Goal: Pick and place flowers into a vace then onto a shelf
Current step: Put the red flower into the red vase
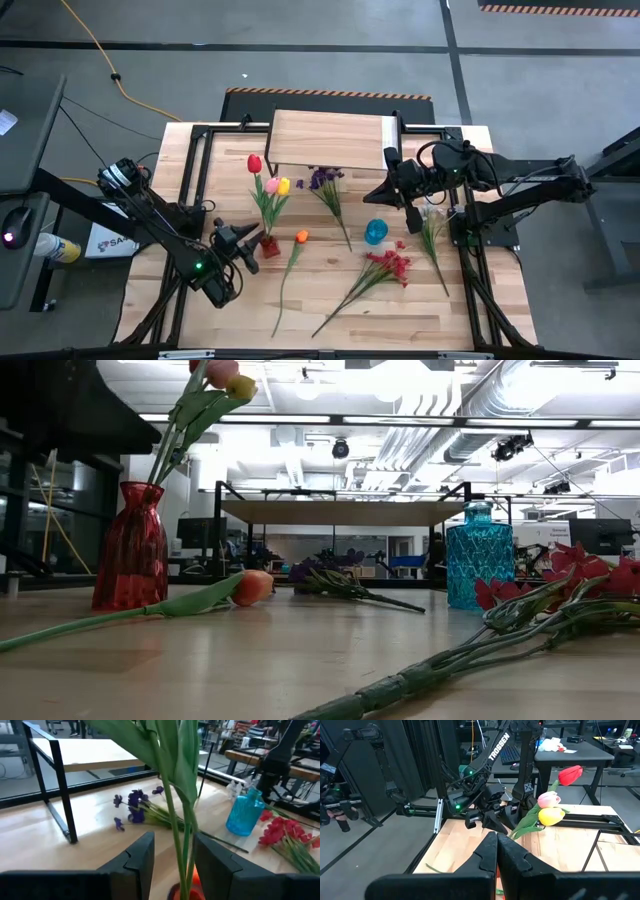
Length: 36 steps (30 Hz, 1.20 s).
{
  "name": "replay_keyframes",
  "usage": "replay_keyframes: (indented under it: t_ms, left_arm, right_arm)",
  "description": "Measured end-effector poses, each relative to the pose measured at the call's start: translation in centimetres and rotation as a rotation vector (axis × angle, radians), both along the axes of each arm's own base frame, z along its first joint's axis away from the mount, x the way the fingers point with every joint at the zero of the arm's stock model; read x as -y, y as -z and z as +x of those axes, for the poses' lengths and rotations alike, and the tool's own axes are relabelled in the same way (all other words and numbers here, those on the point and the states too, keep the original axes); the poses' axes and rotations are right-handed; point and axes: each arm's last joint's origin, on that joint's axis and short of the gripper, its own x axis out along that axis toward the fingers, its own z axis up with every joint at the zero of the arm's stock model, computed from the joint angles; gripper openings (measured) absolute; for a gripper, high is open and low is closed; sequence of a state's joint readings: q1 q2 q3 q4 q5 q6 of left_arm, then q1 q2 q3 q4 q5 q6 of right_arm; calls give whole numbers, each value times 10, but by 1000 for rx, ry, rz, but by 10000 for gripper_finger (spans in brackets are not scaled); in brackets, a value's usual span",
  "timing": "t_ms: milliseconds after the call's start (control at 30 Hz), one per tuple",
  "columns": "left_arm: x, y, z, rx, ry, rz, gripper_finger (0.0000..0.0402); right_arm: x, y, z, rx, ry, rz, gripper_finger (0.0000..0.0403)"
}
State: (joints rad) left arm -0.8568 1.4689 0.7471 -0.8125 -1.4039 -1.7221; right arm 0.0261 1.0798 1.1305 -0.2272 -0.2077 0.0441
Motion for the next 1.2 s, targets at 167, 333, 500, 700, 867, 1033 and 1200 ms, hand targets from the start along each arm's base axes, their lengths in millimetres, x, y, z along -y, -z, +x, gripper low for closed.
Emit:
replay_keyframes:
  t_ms: [167, 333, 500, 700, 867, 1033, 1200]
  left_arm:
    - [-8, 0, 8, -9, -47, 0, 166]
    - [-17, 1, 14, -21, -96, -10, 166]
    - [-15, 0, 15, -24, -93, -19, 166]
    - [-11, -8, 19, -35, -85, -22, 166]
    - [-9, -11, 21, -60, -77, -41, 166]
    - [-8, -9, 21, -108, -70, -103, 166]
    - [-8, -8, 21, -133, -67, -134, 166]
  right_arm:
    - [0, 0, 0, 0, 0, 0, 0]
    - [0, 0, 0, 0, 0, 0, 0]
    - [0, 0, 0, -1, 0, 0, 0]
    - [0, 0, 0, -1, 0, 0, 0]
    - [0, 0, 0, -1, 0, 0, 0]
    - [0, 1, 0, -9, -1, 0, 0]
    - [0, 2, 0, -23, -1, 0, 0]
